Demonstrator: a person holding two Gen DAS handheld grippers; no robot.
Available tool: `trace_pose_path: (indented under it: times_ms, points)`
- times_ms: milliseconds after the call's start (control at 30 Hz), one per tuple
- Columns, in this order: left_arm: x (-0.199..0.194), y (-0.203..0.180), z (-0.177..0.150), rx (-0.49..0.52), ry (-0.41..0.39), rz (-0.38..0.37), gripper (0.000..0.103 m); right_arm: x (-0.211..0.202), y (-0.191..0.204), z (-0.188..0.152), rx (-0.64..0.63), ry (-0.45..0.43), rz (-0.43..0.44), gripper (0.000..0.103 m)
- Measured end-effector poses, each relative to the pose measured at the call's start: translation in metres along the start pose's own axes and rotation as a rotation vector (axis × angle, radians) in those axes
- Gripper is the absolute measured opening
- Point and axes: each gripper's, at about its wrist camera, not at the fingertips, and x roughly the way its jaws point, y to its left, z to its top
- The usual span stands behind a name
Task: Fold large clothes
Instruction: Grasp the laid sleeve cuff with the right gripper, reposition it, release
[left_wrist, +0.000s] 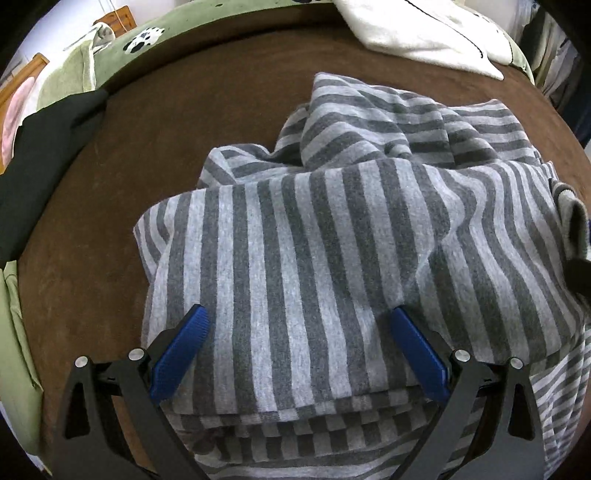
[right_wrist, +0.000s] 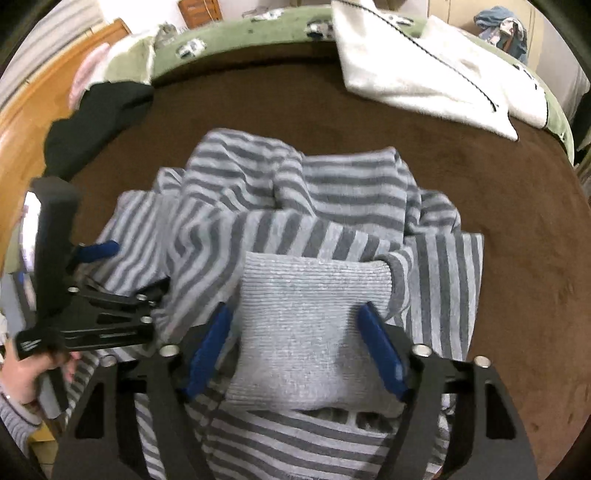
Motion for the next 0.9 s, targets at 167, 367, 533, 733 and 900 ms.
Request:
trace_pose_path:
  times_ms: [167,367,533,733,900]
  points:
    - [-0.001,0.004,-0.002,-0.009,-0.015,-0.015,0.097,-0.007,-0.005,0.000,0.011,-0.031,-0.029,0.033]
    - [-0.002,0.011,-0.004,-0.030,-0.032,-0.030,0.097,-0.037,-0.044,0.003,0.090,-0.070,-0.058,0.024]
    - [0.000,0.011,-0.002,-0.041,-0.033,-0.033,0.097,-0.044,-0.094,-0.010,0.187,-0.061,-0.150,0.024]
    - [0.000,0.008,-0.002,-0.053,-0.026,-0.033,0.097,0.005,-0.135,-0.035,0.262,0.028,-0.166,0.024]
    - [0.002,0.008,-0.001,-0.051,-0.025,-0.038,0.097,0.032,-0.147,-0.044,0.249,0.027,-0.143,0.026]
